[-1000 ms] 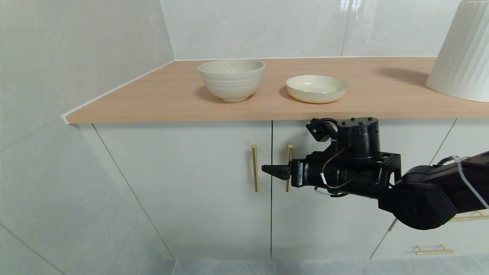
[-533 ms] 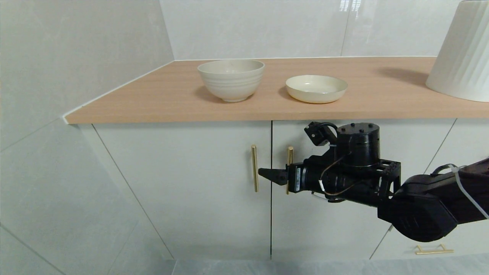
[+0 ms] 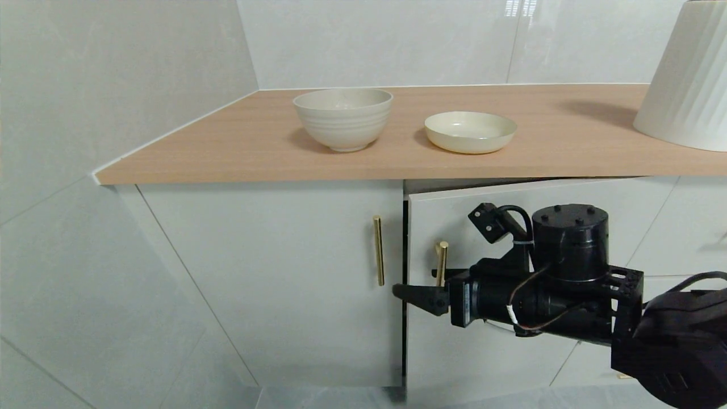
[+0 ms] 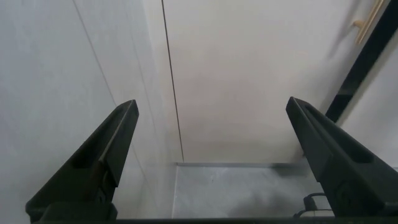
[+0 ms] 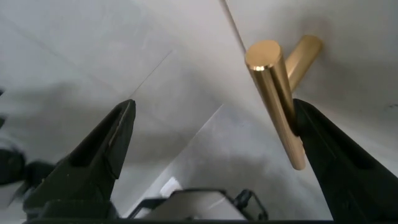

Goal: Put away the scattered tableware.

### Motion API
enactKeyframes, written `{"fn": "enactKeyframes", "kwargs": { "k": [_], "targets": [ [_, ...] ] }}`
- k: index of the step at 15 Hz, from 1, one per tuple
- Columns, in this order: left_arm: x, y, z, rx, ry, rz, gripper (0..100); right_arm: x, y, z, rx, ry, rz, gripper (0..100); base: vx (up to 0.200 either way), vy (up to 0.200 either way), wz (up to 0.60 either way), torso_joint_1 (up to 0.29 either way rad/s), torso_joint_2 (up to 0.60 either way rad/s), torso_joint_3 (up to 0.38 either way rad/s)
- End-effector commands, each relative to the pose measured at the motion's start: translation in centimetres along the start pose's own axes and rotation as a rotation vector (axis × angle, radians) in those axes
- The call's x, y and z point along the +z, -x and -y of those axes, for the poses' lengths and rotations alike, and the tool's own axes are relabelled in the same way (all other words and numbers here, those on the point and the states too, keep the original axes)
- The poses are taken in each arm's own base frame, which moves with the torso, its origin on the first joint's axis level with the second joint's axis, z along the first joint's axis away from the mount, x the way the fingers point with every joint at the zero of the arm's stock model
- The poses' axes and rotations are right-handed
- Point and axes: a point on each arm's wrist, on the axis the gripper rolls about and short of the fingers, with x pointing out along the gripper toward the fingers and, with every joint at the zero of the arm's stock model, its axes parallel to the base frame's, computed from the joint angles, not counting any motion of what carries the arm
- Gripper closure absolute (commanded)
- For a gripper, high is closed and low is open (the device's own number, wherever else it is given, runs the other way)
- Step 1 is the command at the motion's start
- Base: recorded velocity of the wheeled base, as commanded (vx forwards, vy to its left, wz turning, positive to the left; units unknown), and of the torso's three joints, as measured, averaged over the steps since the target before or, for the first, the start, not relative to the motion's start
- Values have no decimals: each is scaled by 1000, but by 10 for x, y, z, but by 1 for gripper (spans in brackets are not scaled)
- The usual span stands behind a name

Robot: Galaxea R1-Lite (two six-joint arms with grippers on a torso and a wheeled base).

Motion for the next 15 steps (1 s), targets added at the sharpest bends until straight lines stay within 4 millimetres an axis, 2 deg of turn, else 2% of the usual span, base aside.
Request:
{"fn": "enactKeyframes", "kwargs": {
  "k": [1,6,12,14,15],
  "targets": [
    [0,0,0,0,0,0,0,-2,21,-8,46,10,11,0,0,0,0,0,0,0],
    [0,0,0,2,0,0,0,-25,37,-7,85,20,21,0,0,0,0,0,0,0],
    [0,0,0,2,-5,4,0,-36,46,-14,117,33,25,0,0,0,0,0,0,0],
    [15,4,0,3,3,57,0,-38,47,-15,118,32,15,0,0,0,0,0,0,0],
    [48,14,1,-64,1,109,0,-44,51,-20,135,36,-3,0,0,0,0,0,0,0]
  ]
}}
